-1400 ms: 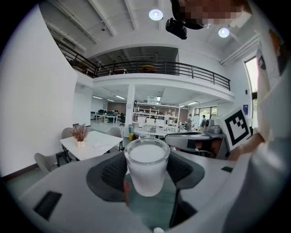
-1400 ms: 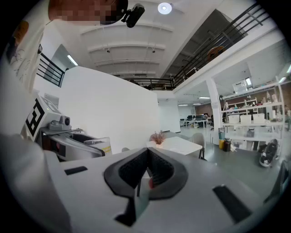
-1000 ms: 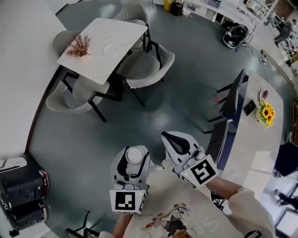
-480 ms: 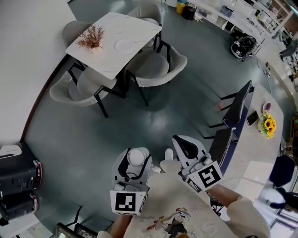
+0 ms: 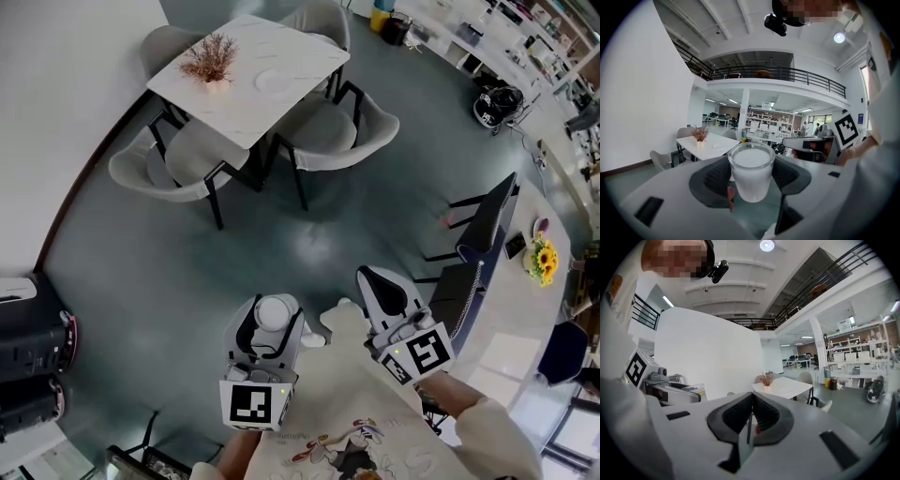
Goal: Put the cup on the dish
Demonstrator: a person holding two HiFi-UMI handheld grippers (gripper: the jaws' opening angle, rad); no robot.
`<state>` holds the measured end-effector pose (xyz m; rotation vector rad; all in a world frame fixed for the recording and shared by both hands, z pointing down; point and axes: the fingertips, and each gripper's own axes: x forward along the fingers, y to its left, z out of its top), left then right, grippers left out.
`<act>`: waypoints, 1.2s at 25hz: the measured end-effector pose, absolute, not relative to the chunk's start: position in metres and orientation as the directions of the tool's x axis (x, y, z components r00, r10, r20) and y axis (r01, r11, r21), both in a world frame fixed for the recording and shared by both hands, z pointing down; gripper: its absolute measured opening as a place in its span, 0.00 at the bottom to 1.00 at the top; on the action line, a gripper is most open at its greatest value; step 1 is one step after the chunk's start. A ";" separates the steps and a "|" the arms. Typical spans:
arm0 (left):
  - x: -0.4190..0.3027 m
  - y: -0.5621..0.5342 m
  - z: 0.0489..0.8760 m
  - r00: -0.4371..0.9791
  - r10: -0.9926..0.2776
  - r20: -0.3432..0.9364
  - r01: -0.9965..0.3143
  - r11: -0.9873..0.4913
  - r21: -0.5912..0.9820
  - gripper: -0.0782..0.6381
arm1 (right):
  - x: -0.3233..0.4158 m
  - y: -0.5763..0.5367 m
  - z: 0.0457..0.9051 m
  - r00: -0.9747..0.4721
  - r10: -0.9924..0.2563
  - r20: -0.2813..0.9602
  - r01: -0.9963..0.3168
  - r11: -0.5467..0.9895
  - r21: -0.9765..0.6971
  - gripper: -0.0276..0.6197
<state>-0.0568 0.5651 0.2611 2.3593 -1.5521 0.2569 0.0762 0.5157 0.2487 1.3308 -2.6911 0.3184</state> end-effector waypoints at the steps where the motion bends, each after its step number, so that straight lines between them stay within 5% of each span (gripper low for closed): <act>1: -0.062 0.565 0.265 0.401 -0.859 0.320 -0.916 -0.372 0.150 0.49 | 0.071 0.515 0.250 -0.603 -0.772 0.201 -0.798 0.587 -0.138 0.05; 15: -0.077 0.499 0.262 0.407 -0.868 0.284 -0.913 -0.377 0.156 0.49 | 0.053 0.446 0.258 -0.607 -0.771 0.193 -0.795 0.586 -0.160 0.05; 30: -0.053 0.272 0.255 0.366 -0.867 0.337 -0.930 -0.352 0.105 0.49 | 0.079 0.213 0.267 -0.641 -0.749 0.167 -0.763 0.598 -0.246 0.05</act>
